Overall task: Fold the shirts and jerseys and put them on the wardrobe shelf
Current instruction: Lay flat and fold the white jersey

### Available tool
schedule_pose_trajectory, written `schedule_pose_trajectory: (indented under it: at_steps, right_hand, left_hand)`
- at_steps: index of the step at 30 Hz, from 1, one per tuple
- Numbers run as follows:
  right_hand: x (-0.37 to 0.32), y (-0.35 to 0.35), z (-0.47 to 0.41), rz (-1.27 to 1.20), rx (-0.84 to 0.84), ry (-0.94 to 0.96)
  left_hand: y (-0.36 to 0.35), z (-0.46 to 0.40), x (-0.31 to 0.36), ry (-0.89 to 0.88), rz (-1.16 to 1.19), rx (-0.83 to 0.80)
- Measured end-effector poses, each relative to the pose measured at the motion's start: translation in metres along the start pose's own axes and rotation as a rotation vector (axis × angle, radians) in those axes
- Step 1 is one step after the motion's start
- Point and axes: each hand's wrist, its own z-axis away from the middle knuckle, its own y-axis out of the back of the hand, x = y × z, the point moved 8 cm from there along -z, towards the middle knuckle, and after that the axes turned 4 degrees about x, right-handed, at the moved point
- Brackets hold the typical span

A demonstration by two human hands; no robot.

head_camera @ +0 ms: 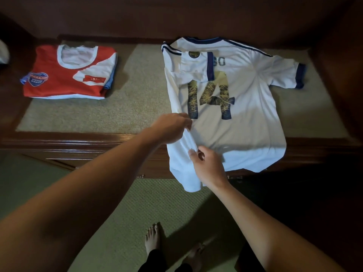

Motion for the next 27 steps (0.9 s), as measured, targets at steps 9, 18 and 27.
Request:
schedule_pose_trajectory:
  at_steps: [9,18,27]
  right_hand:
    - [0.044,-0.01,0.023,-0.1,-0.157,-0.137]
    - [0.039,0.031,-0.017,0.033,-0.032,-0.185]
    - [-0.008,0.054,-0.153,-0.049,0.163,-0.131]
  left_hand:
    - [-0.017,0.006,0.013,0.001,0.108,0.079]
    - [-0.008,0.009,-0.024,0.332,0.321,0.215]
    - [0.024,-0.061,-0.082,0.457,0.188,0.288]
